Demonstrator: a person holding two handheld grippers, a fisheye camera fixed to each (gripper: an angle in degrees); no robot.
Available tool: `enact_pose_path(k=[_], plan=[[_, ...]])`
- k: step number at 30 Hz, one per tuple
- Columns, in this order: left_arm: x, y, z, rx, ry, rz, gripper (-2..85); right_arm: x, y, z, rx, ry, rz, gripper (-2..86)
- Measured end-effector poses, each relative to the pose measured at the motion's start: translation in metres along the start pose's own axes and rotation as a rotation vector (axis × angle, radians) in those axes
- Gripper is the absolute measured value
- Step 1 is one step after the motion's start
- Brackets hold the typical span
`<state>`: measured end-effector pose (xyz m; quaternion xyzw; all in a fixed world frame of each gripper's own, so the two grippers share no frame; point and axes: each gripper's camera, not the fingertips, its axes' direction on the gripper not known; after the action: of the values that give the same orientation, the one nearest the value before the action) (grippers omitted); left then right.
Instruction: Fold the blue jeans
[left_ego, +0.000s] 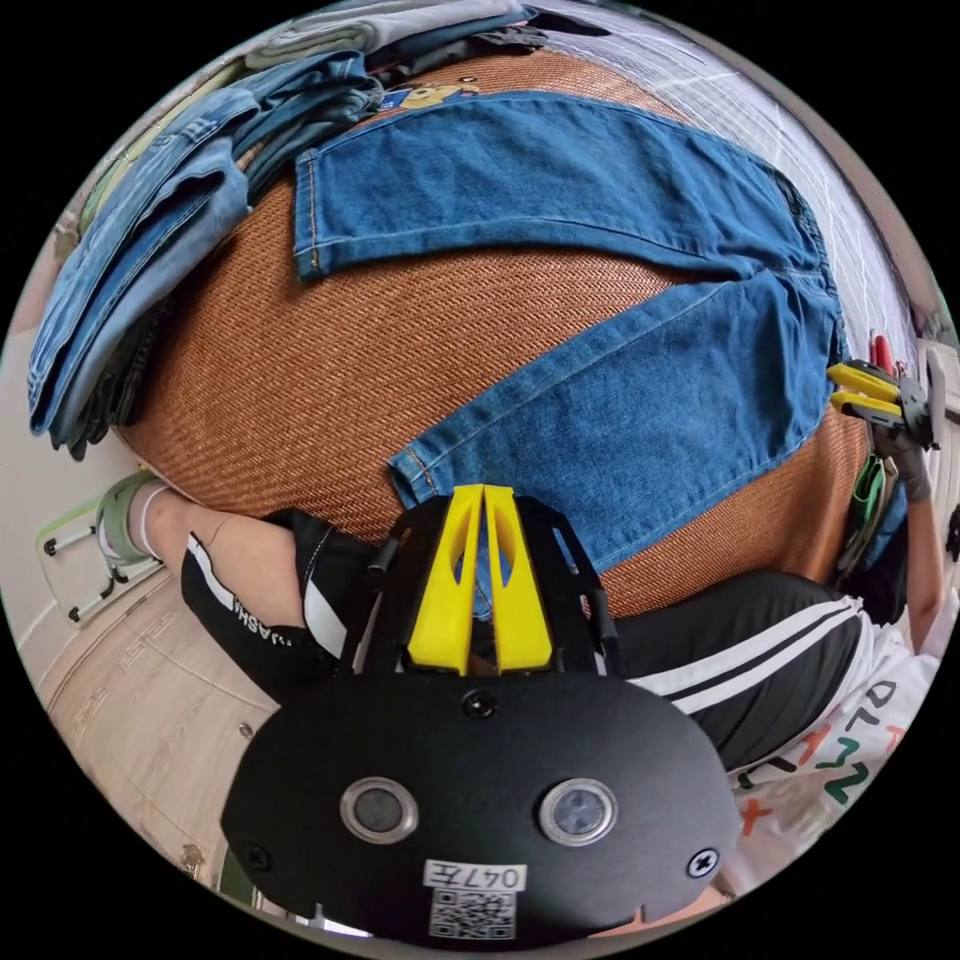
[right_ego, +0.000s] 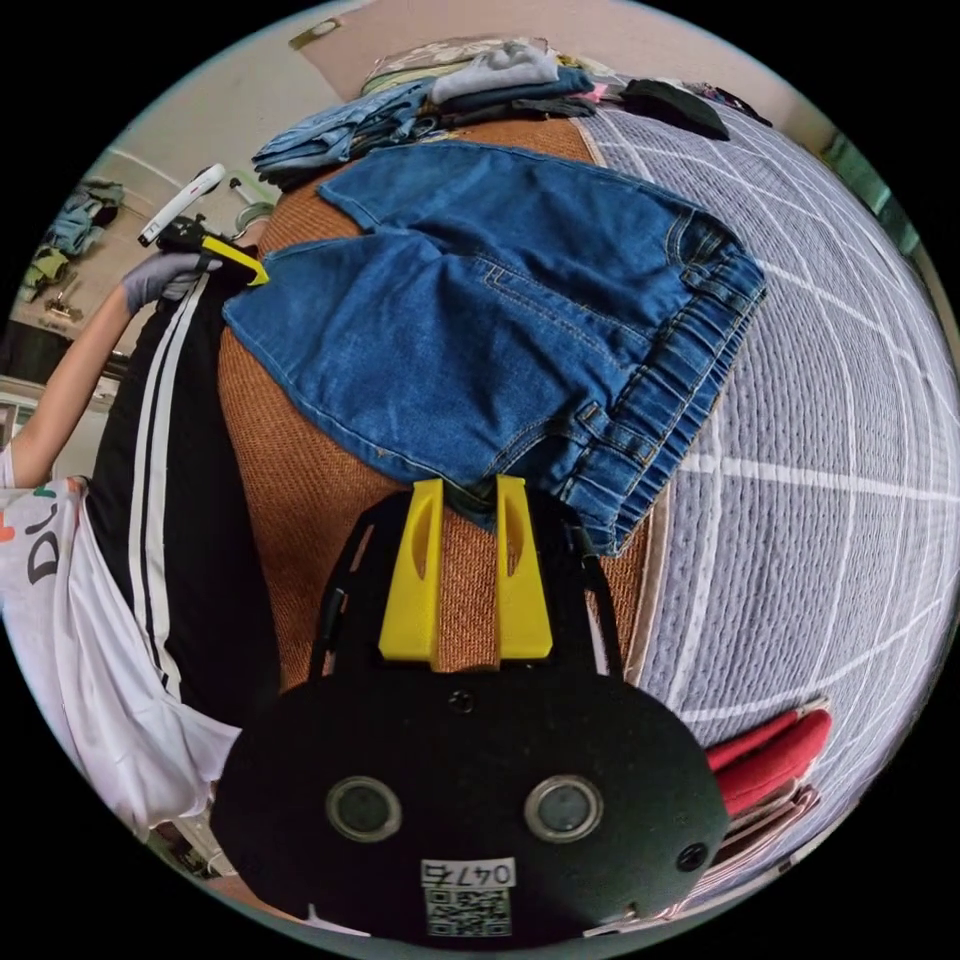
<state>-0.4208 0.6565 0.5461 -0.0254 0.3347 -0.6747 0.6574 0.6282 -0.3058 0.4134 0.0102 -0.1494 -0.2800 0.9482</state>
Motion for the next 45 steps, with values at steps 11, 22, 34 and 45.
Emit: enact_pose_path(k=[11, 22, 34, 45], plan=[[-0.024, -0.003, 0.026, 0.036, 0.113, -0.012, -1.0, -0.01, -0.001, 0.013, -0.053, -0.032, -0.007, 4.4], [-0.034, 0.019, 0.036, 0.074, 0.181, -0.036, -0.7, 0.002, -0.023, 0.019, -0.105, -0.066, -0.05, 3.6], [-0.019, -0.009, 0.099, -0.009, -0.101, -0.069, -0.7, -0.006, -0.047, 0.014, -0.122, -0.03, -0.112, 3.4], [-0.064, 0.009, 0.151, -0.045, 0.117, -0.097, 15.3, -0.054, -0.033, -0.02, -0.077, 0.207, -0.506, 4.3]])
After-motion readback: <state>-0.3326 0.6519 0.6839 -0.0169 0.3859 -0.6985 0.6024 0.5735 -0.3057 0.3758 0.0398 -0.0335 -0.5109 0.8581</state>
